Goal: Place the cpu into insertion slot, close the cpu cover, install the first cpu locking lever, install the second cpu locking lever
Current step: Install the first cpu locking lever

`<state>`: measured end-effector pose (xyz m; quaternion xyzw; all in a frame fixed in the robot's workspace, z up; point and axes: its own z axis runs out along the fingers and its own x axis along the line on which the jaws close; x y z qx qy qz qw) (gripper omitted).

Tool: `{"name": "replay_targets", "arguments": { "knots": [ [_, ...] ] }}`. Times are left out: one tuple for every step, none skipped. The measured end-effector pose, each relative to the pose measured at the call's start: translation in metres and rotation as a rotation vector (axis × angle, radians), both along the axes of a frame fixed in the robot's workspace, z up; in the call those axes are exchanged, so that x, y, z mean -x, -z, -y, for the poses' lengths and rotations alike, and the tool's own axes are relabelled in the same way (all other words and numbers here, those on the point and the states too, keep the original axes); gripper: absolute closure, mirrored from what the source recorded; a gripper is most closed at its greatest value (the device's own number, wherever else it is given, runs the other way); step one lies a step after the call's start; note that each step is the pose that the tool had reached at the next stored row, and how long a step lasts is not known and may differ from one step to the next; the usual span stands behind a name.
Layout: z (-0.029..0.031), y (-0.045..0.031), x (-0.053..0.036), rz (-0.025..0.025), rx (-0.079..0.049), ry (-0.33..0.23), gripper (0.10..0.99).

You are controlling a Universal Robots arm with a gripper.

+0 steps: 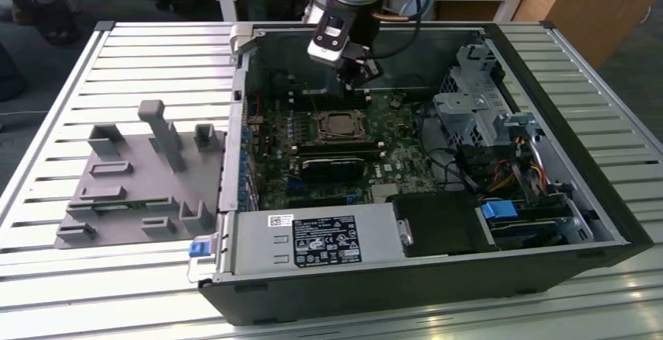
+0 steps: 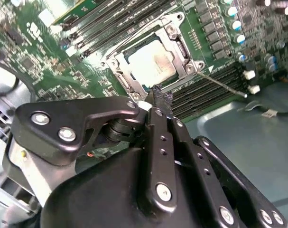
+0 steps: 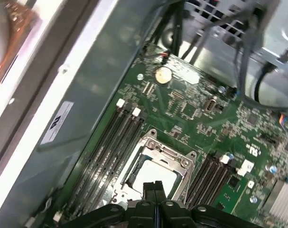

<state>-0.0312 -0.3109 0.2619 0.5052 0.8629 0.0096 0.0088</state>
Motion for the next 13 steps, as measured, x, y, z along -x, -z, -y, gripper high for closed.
{"name": "replay_targets", "arguments": {
  "knots": [
    [0.0000, 0.0002, 0.0000, 0.0000, 0.000, -0.020, 0.980],
    [0.0000, 0.0005, 0.0000, -0.0001, 0.000, -0.038, 0.980],
    [0.0000, 0.0007, 0.0000, 0.0000, 0.000, -0.056, 0.980],
    [0.0000, 0.0009, 0.0000, 0.0000, 0.000, -0.074, 0.980],
    [0.0000, 0.0011, 0.0000, 0.0000, 0.000, -0.092, 0.980],
    [0.0000, 0.0012, 0.0000, 0.0000, 0.000, -0.109, 0.980],
    [0.0000, 0.0014, 0.0000, 0.0000, 0.000, -0.128, 0.980],
    [0.0000, 0.0016, 0.0000, 0.0000, 0.000, -0.147, 0.980],
    [0.0000, 0.0018, 0.0000, 0.0000, 0.000, -0.165, 0.980],
    [0.0000, 0.0018, 0.0000, -0.0001, 0.000, -0.183, 0.980],
    [0.0000, 0.0018, 0.0000, -0.0001, 0.000, -0.201, 0.980],
    [0.0000, 0.0019, 0.0000, -0.0001, 0.000, -0.219, 0.980],
    [0.0000, 0.0019, 0.0000, 0.0000, 0.000, -0.237, 0.980]
  ]
}}
